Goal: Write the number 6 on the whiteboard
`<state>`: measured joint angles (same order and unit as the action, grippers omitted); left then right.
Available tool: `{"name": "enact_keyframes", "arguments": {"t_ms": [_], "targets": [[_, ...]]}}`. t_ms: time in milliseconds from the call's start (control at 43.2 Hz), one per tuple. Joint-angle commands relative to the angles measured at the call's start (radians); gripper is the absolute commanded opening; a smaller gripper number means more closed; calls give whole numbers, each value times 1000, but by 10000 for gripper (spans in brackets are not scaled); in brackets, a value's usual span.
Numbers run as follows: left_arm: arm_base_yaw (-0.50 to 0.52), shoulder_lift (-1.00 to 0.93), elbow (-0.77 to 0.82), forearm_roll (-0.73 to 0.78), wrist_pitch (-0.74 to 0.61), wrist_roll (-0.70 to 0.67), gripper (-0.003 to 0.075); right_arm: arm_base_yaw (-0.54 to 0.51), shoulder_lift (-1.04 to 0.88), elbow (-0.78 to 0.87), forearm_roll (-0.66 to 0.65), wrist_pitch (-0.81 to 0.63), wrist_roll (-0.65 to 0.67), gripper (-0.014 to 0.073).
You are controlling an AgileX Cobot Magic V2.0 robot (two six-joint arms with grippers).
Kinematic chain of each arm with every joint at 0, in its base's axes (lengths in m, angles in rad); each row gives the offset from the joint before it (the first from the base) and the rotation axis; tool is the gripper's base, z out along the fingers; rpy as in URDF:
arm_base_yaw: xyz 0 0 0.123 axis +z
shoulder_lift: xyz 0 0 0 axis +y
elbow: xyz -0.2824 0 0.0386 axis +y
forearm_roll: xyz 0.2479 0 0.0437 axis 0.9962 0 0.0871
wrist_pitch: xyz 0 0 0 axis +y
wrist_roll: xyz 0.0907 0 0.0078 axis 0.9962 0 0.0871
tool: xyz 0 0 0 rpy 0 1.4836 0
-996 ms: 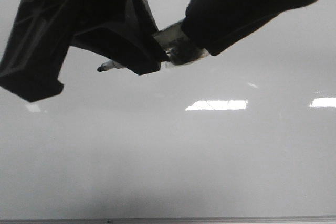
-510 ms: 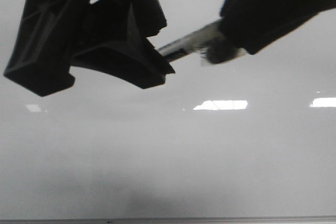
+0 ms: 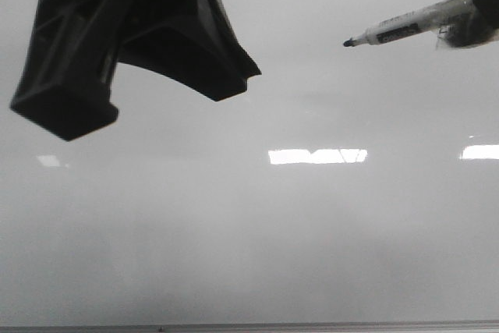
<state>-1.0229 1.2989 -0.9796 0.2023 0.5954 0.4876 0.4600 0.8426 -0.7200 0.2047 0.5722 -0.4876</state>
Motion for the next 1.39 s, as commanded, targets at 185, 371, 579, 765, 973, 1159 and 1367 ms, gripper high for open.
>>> {"name": "enact_keyframes", "arguments": {"t_ms": [185, 371, 579, 765, 973, 1159, 1367], "targets": [[107, -267, 122, -181, -210, -13, -20, -7, -9, -24, 7, -108, 0, -69], [122, -543, 339, -325, -394, -13, -20, -7, 41, -24, 20, -192, 0, -69], [122, -785, 511, -369, -421, -13, -20, -7, 189, -49, 79, -406, 0, -69], [122, -860, 545, -369, -421, -13, -20, -7, 363, -162, 119, -567, 0, -69], [122, -860, 545, -369, -421, -13, -20, -5, 509, -266, 140, -572, 0, -69], [122, -860, 545, -369, -421, -13, -20, 52, 593, -300, 138, -507, -1, -69], [122, -860, 545, -369, -421, -13, -20, 98, 658, -298, 137, -373, -5, -69]]}}
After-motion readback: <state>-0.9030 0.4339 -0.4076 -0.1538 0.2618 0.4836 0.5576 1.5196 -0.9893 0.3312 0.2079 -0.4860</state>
